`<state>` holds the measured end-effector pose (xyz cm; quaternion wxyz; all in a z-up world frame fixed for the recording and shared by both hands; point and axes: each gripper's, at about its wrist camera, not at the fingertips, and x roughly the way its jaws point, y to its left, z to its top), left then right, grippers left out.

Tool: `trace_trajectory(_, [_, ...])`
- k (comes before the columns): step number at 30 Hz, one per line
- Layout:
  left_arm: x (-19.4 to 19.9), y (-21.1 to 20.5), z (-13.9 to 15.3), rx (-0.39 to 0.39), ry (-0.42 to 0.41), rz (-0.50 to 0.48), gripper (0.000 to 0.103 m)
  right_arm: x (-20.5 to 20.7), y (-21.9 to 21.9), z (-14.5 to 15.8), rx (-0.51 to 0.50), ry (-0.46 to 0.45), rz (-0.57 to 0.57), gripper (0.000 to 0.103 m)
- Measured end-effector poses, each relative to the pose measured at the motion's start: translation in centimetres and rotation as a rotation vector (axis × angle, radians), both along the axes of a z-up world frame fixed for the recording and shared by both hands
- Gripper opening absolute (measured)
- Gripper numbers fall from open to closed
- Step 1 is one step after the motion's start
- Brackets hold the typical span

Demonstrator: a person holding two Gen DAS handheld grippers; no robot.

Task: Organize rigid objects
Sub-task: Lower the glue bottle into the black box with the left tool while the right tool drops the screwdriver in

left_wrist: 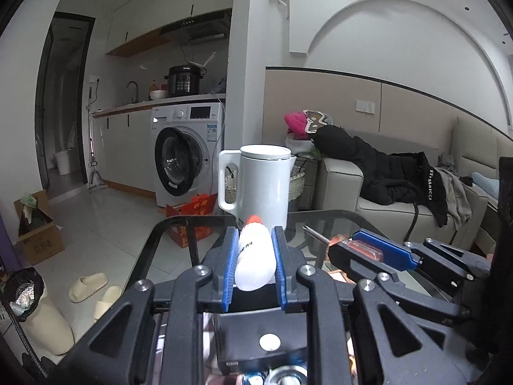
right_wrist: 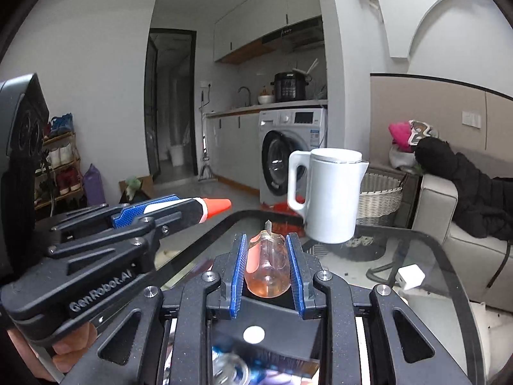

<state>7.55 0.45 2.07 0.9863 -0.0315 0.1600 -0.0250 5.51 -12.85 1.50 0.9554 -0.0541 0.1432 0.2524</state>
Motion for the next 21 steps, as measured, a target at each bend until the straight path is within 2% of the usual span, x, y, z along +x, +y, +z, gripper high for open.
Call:
trace_trajectory(4, [2.1,0.1,-1.5,-0.003,0.054,0.020,0.019,1.7,0.2,-0.3,0.002,0.010,-0.024,0.024])
trace_trajectory(7, [4.1,-0.2,-3.0,0.002,0.134,0.028,0.019,3.5,0.2,-1.0,-0.006,0.074,-0.032,0.024])
trace_trajectory(8, [4.8,-0.2,-3.8,-0.006,0.178,0.028,0.019,4.2,0.3,-1.4,-0.015,0.112,-0.037,0.024])
trace_trajectory(10, [6.2,-0.2,-5.2,-0.022,0.269,0.019,0.019,6.3,0.4,-2.9,-0.049,0.262,-0.046,0.024])
trace_trajectory(12, [7.5,-0.7,-6.8,0.004,0.371,0.013,0.019,8.0,0.1,-4.7,-0.040,0.395,-0.050,0.024])
trace_trajectory(14, [8.2,-1.1,-7.9,0.020,0.428,0.012,0.019,9.1,0.2,-6.5,-0.078,0.493,-0.055,0.024])
trace_trajectory(17, [8.9,-1.2,-8.8,0.008,0.483,0.005,0.019,9.5,0.5,-8.3,-0.127,0.576,-0.051,0.024])
trace_trajectory(21, [9.1,-1.6,-9.4,0.000,0.518,-0.001,0.019,9.5,0.2,-8.5,-0.123,0.605,-0.043,0.024])
